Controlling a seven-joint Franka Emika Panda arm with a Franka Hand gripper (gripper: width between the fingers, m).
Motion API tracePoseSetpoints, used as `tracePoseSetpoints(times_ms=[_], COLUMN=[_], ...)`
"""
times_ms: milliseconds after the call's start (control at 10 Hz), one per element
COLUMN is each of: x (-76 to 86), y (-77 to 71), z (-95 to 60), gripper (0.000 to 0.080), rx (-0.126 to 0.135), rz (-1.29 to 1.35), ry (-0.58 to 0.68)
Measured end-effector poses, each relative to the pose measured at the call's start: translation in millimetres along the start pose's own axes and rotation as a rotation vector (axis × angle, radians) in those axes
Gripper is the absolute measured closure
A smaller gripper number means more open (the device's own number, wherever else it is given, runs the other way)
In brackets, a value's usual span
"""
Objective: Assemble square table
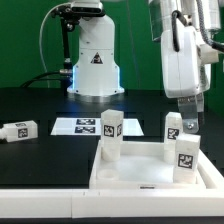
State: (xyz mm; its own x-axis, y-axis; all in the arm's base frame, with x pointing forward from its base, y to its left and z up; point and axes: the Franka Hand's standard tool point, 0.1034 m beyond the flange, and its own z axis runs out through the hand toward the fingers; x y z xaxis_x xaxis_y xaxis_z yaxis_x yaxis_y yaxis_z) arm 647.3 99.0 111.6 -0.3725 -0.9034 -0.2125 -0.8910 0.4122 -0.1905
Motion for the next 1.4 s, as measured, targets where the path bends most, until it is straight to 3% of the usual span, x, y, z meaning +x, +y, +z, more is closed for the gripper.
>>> tracePoseSetpoints(times_ms=[400, 700, 1200, 1400], x=[1.4, 30.9, 38.6, 67.7], y=[-0.7, -19.7, -22.0, -25.1], z=[-0.1, -46.3, -47.2, -52.7], gripper=[0.015, 0.015, 0.015, 0.015], rx=[0.001, 0.041, 0.054, 0.067], rz=[-0.021, -0.222, -0.507, -0.727], ry=[0.001, -0.058, -0.049, -0.027])
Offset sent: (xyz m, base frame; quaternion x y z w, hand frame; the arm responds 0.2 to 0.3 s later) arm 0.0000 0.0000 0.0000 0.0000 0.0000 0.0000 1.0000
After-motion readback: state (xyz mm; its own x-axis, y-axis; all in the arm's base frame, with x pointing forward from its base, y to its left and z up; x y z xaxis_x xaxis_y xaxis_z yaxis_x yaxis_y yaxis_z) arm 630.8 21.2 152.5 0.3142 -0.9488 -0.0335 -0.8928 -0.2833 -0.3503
